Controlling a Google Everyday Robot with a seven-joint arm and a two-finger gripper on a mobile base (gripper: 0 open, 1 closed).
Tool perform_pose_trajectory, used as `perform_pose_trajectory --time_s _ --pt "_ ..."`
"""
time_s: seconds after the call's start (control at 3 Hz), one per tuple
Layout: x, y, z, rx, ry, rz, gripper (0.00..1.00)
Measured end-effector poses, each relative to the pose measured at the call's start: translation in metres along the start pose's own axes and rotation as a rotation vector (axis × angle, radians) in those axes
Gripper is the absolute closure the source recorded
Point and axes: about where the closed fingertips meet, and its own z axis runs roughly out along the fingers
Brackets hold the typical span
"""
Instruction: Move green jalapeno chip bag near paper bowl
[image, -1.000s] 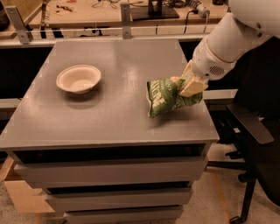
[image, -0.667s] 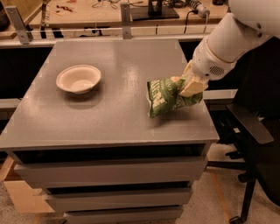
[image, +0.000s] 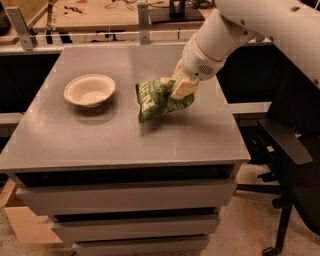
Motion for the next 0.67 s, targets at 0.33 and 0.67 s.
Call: perform_pose_trajectory --time_s 0.33,0.67 --pt "-0.021 -0.021 0.034 -0.013 -0.019 -0.002 1.0" --pt "-0.027 -0.039 0.072 -0.025 -0.012 0.019 1.0"
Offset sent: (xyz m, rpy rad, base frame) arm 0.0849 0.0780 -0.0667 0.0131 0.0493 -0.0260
